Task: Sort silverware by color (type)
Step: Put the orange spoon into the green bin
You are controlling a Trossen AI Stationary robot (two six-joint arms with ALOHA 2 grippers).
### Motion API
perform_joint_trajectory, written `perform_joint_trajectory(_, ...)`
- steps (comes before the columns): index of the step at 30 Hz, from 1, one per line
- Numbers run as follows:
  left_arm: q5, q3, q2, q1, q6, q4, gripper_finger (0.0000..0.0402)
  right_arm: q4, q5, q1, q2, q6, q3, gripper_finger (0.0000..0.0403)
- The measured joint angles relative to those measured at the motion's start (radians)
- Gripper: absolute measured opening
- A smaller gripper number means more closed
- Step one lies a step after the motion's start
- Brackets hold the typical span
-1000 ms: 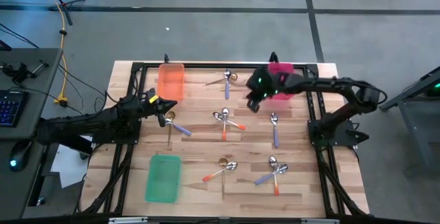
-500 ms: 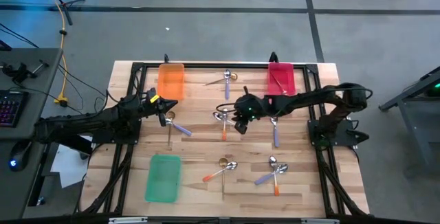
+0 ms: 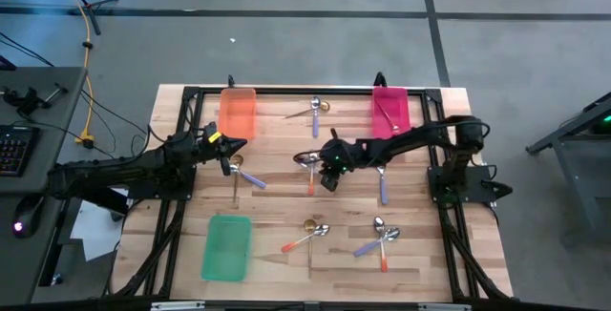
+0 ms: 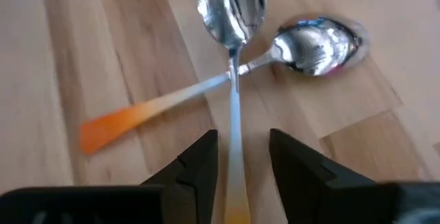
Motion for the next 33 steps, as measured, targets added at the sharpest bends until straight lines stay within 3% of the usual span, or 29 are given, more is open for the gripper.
perform_joint_trajectory(5, 0.000, 0.000, 0.013, 0.000, 0.000, 0.000, 0.0000, 0.013, 0.000, 0.000, 0.018, -0.017, 0.003, 0.0094)
perform_joint_trajectory(12, 0.000, 0.000, 0.016, 0.000, -0.004, -0.001, 0.0000, 0.024, -0.006, -0.006, 0.020, -0.054, 0.003, 0.0009)
perform_joint_trajectory(21, 0.004, 0.000, 0.016, 0.000, -0.013, 0.000, 0.0002, 0.064, -0.120, -0.043, 0.001, -0.042, -0.002, 0.0004)
perform_joint_trajectory(26, 0.007, 0.000, 0.016, 0.000, -0.029, 0.001, 0.0016, 0.106, -0.128, -0.053, -0.053, -0.049, -0.002, 0.0004)
perform_joint_trajectory(33, 0.081, 0.000, 0.060, 0.000, -0.075, 0.094, 0.0053, 0.399, -0.178, -0.072, -0.089, -0.050, 0.000, 0.0002)
